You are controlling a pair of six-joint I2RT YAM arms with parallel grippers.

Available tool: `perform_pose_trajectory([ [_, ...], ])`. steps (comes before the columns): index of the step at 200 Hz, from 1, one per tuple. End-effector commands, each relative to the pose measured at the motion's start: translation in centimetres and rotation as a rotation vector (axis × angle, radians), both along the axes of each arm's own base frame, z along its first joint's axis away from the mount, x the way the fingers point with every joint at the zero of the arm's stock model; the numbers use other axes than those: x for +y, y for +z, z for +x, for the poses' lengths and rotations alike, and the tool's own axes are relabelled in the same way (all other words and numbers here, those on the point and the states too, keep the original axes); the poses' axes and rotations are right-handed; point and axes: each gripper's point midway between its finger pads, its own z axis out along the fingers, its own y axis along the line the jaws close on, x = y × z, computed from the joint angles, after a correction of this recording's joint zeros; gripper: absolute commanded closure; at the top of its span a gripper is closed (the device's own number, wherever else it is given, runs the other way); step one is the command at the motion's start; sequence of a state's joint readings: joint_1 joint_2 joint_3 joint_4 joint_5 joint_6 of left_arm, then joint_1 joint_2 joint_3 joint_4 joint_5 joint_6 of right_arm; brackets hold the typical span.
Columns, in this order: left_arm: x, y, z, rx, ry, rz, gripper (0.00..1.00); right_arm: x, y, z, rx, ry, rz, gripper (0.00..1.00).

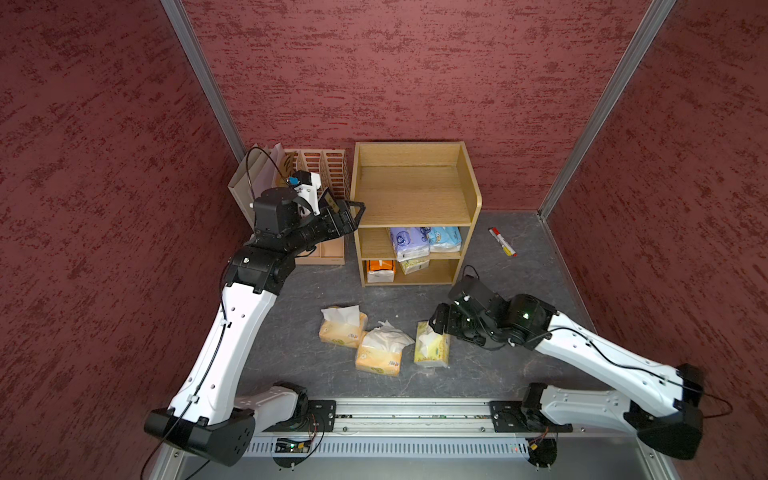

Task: Remove the tissue boxes from the shelf
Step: Place the box of tissues at the center of the board, then move the box of tissues to the center of the board.

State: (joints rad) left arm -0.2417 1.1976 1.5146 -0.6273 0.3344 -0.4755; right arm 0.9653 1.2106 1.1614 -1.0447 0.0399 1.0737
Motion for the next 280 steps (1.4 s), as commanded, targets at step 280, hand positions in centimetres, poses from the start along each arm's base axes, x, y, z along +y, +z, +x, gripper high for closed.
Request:
perform_pose_trajectory([
  [280, -1.8, 0.7, 0.8, -0.037, -0.036, 0.000, 0.00, 5.2, -10.5, 3.5, 0.093, 0.018, 0.073, 0.28],
])
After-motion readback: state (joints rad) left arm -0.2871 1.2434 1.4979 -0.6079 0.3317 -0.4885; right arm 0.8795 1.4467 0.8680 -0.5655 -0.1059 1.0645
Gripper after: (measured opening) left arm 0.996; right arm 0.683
